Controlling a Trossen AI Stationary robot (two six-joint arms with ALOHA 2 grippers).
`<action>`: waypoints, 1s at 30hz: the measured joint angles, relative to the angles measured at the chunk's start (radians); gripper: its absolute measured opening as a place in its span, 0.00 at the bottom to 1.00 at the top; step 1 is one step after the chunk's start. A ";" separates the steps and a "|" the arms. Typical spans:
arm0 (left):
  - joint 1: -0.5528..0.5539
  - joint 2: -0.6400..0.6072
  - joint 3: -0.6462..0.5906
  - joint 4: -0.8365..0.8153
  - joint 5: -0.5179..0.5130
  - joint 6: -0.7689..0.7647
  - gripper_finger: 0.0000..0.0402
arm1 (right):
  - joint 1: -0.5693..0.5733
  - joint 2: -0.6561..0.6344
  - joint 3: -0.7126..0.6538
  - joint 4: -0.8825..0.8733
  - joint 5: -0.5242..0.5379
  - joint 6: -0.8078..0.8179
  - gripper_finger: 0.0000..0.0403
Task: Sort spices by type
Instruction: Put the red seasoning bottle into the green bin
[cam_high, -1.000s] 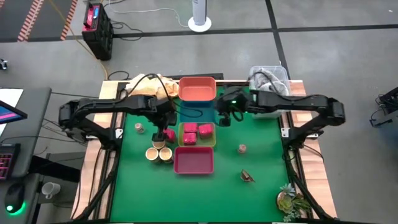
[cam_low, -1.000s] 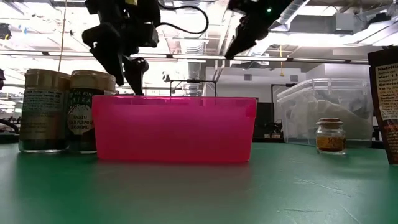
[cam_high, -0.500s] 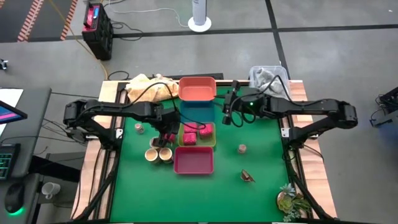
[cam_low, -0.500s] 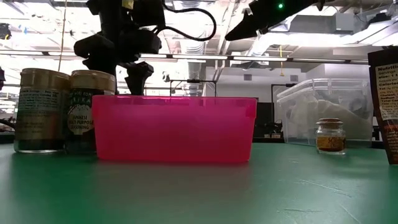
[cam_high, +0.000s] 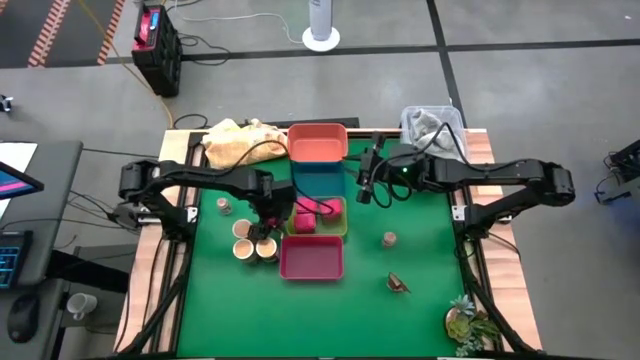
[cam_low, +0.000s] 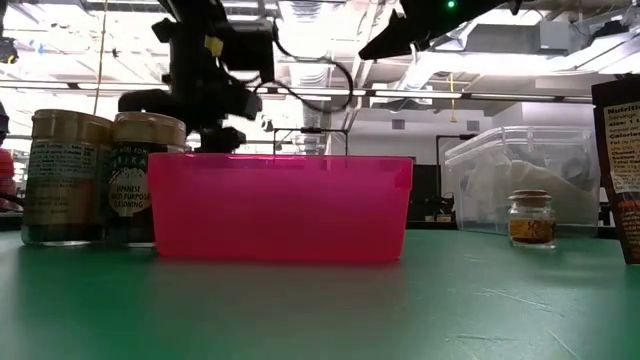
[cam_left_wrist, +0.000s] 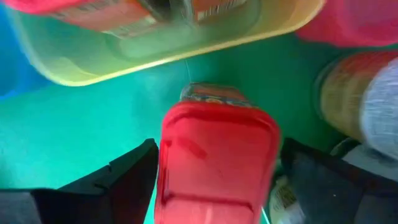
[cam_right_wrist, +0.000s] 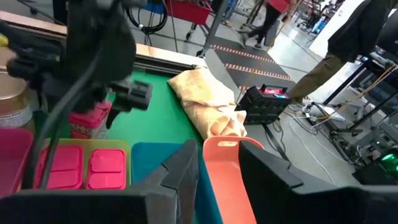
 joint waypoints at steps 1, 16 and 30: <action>0.000 0.014 0.000 0.001 -0.001 0.005 0.78 | 0.005 0.000 0.000 0.000 0.000 0.000 0.38; 0.000 0.035 0.044 -0.047 -0.068 0.060 0.50 | 0.015 0.000 0.000 0.008 0.000 -0.019 0.38; -0.001 0.034 0.353 -0.309 -0.067 0.036 0.50 | -0.015 0.001 0.001 -0.059 -0.001 -0.018 0.38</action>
